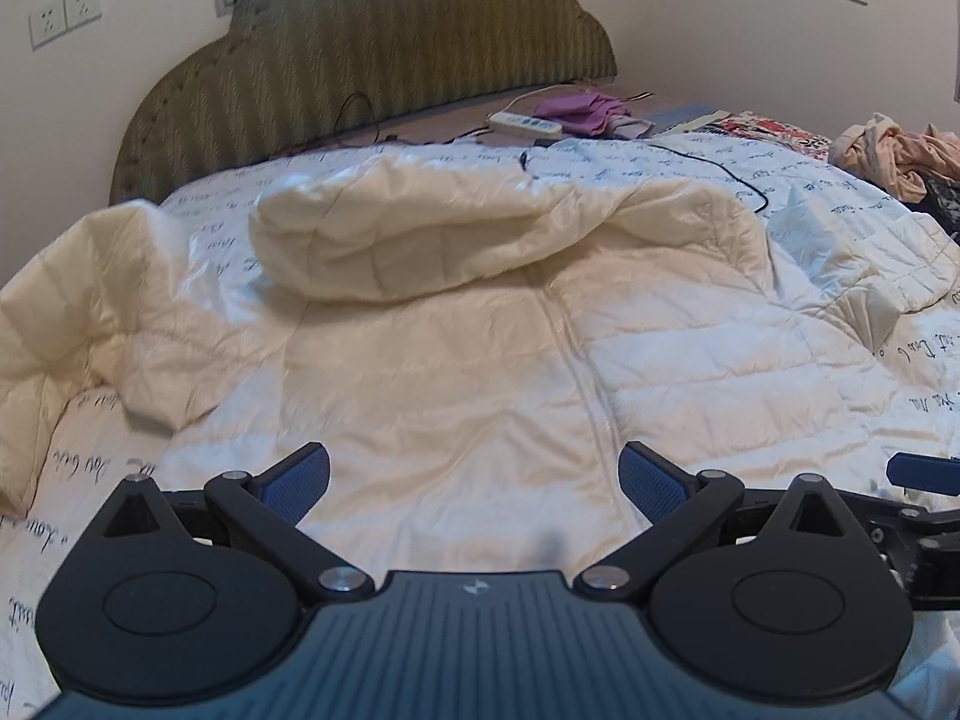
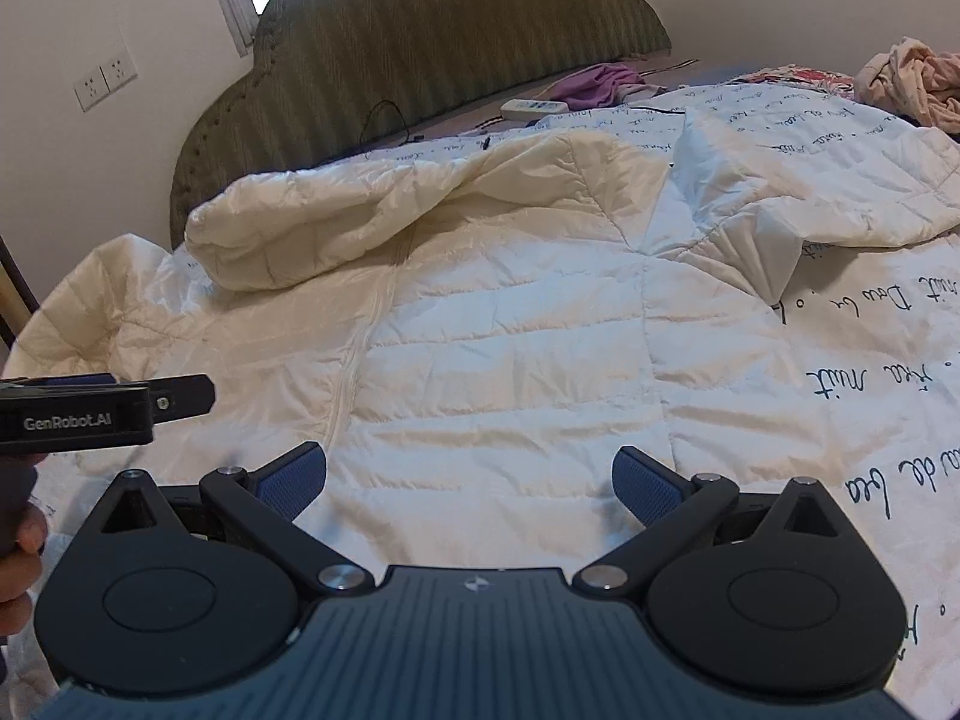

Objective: Fold small clothes

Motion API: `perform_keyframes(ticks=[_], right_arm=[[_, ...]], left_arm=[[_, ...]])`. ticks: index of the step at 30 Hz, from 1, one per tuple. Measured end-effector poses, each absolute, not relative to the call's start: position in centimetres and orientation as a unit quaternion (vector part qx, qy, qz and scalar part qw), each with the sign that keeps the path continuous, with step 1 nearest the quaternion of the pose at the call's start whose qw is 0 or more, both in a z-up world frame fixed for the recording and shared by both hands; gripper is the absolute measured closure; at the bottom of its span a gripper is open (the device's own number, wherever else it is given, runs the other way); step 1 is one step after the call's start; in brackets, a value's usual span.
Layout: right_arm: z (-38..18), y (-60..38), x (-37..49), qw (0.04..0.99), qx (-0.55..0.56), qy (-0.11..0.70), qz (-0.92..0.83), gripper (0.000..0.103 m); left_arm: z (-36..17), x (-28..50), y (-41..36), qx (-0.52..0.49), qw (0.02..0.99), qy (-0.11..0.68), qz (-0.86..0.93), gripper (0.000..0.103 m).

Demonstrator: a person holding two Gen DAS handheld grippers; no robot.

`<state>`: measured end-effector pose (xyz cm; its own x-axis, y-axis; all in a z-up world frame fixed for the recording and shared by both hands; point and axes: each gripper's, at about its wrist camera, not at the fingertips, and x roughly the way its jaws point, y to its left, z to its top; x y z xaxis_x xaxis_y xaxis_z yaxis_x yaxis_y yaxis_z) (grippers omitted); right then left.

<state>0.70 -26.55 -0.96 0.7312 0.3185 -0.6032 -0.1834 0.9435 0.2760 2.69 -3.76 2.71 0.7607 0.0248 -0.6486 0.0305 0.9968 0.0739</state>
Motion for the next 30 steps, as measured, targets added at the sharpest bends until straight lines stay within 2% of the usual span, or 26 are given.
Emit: perform_keyframes(ticks=[4, 10, 15, 19, 23, 27, 30], right_arm=[[-0.9, -28.6, 1.0, 0.918, 0.161, 0.318, 0.176, 0.0], [-0.4, -32.3, 2.7, 0.925, 0.129, 0.333, 0.133, 0.0], [-0.6, -35.4, 4.7, 0.907, 0.164, 0.364, 0.135, 0.0], [-0.6, -34.3, 6.7, 0.903, 0.127, 0.387, 0.137, 0.0], [-1.4, -35.6, 8.7, 0.91, 0.086, 0.393, 0.1, 0.0], [-2.7, -41.2, 10.3, 0.918, 0.149, 0.364, 0.048, 0.0], [-3.7, -46.2, 11.8, 0.925, 0.187, 0.329, -0.022, 0.0]], left_arm=[[1.8, 4.3, -5.0, 0.044, 0.94, 0.339, -0.009, 0.0], [-1.5, 6.4, -5.8, 0.064, 0.934, 0.351, -0.005, 0.0], [-3.6, 7.1, -5.4, 0.054, 0.906, 0.419, -0.014, 0.0], [-1.8, 7.9, -4.1, 0.042, 0.884, 0.461, -0.066, 0.0], [0.7, 10.4, -2.4, 0.062, 0.888, 0.451, -0.062, 0.0], [1.0, 14.8, -1.3, 0.122, 0.906, 0.406, 0.001, 0.0], [-0.1, 18.7, -0.7, 0.137, 0.906, 0.4, 0.032, 0.0]])
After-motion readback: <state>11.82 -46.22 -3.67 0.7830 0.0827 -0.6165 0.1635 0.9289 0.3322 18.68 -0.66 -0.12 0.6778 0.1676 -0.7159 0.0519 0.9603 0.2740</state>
